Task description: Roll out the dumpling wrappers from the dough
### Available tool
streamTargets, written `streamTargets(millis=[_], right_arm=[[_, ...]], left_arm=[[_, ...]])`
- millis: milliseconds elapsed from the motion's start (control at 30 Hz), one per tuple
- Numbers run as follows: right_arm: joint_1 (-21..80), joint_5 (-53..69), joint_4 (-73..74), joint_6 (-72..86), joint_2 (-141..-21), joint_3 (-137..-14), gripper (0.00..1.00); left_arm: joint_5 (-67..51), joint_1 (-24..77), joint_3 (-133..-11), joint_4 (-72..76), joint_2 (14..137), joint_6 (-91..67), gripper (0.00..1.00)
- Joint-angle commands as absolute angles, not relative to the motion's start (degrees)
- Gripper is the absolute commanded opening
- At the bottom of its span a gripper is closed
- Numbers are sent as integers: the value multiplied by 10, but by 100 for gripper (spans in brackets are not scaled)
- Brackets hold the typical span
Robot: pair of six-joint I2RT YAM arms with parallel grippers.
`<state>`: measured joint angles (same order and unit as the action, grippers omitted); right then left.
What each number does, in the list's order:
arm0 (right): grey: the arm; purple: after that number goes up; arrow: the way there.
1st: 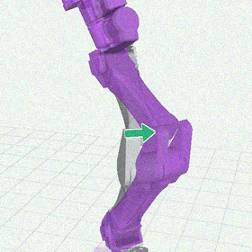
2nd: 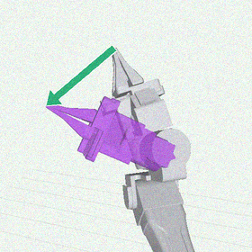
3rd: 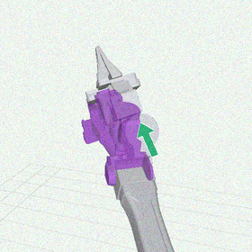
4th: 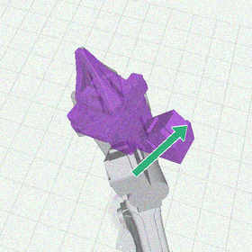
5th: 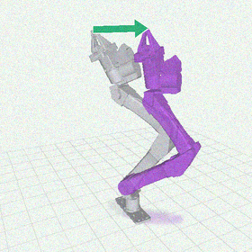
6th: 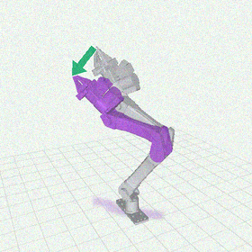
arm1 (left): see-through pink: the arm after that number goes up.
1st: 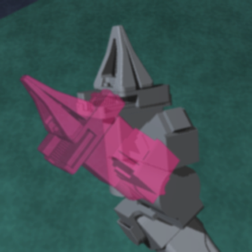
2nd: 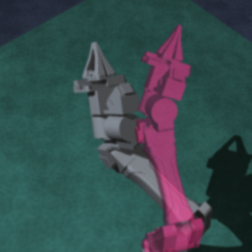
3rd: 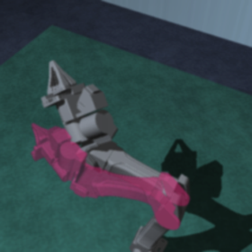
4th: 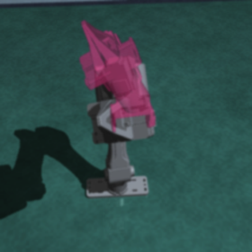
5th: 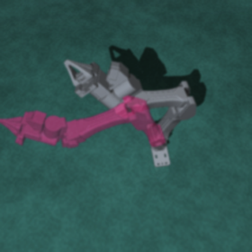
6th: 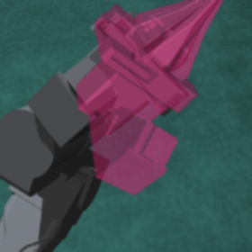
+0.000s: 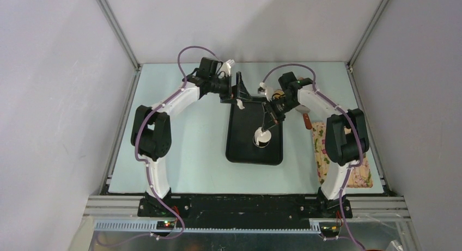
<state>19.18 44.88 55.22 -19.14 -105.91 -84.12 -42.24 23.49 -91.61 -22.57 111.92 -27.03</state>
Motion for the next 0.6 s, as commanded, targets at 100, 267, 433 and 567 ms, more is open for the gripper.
streamTargets(millis=[100,267,433,567], right_arm=[[182,574,593,-210,-1091,-903,0],[143,583,584,-179,-1086,-981,0],[136,519,510,-117,-1109,-1009,0],[138,462,436,-70,-1157,-1019,37]], left_arm=[[-436,233,-916,-209,1083,-276,100],[-434,232,-918,-209,1086,-275,100],[-429,228,-934,-209,1099,-281,100],[-417,228,-953,-209,1117,-283,100]])
